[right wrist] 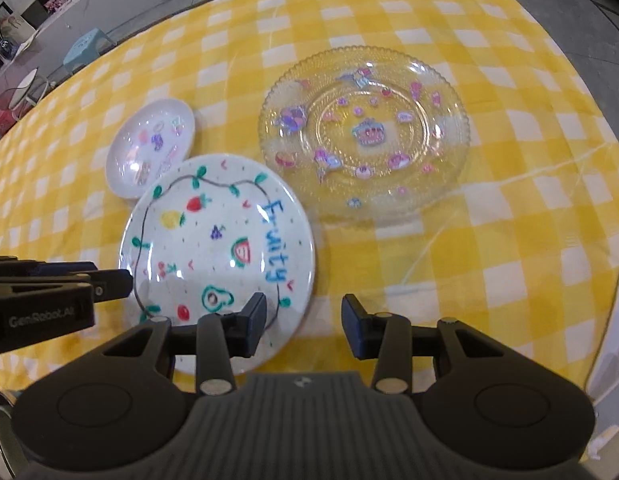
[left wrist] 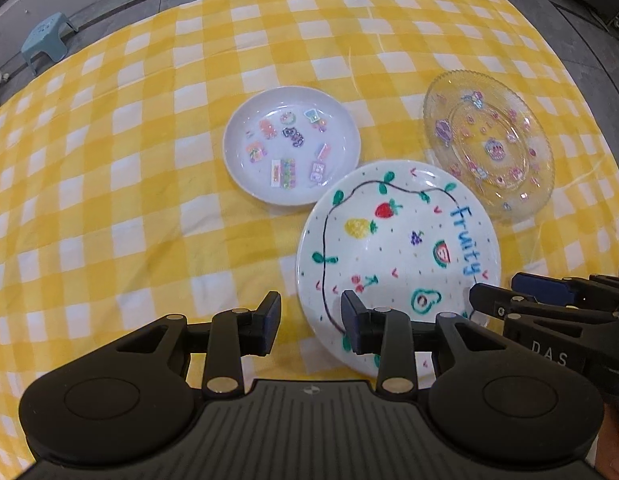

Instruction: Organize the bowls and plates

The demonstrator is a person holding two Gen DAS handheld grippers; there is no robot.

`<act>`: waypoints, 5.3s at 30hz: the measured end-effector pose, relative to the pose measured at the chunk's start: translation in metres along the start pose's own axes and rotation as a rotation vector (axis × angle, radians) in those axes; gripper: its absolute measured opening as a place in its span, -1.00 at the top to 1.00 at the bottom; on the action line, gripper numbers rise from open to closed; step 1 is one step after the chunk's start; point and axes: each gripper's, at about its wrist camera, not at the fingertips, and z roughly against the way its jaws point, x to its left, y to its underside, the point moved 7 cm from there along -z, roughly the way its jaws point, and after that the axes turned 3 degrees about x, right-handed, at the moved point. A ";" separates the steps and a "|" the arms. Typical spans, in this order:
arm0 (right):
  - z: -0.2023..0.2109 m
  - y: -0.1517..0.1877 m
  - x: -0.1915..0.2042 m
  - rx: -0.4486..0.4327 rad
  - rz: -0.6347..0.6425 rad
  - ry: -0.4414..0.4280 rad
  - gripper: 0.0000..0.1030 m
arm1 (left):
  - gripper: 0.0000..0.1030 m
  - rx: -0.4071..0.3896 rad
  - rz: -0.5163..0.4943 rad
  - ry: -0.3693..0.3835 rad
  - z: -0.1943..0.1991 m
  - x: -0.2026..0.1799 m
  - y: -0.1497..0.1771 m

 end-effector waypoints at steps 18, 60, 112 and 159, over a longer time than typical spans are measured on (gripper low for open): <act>-0.012 -0.019 0.000 -0.038 -0.010 -0.099 0.25 | 0.18 0.025 0.091 0.129 -0.024 0.009 -0.010; 0.026 0.007 -0.047 -0.035 -0.168 -0.182 0.67 | 0.68 -0.044 0.025 0.075 0.009 -0.016 0.010; 0.011 0.091 -0.045 0.063 -0.099 -0.109 0.66 | 0.98 0.051 -0.194 0.008 -0.001 -0.080 0.087; 0.031 0.010 -0.065 -0.194 -0.150 -0.003 -0.38 | -0.14 -0.079 -0.120 0.025 0.003 -0.066 0.028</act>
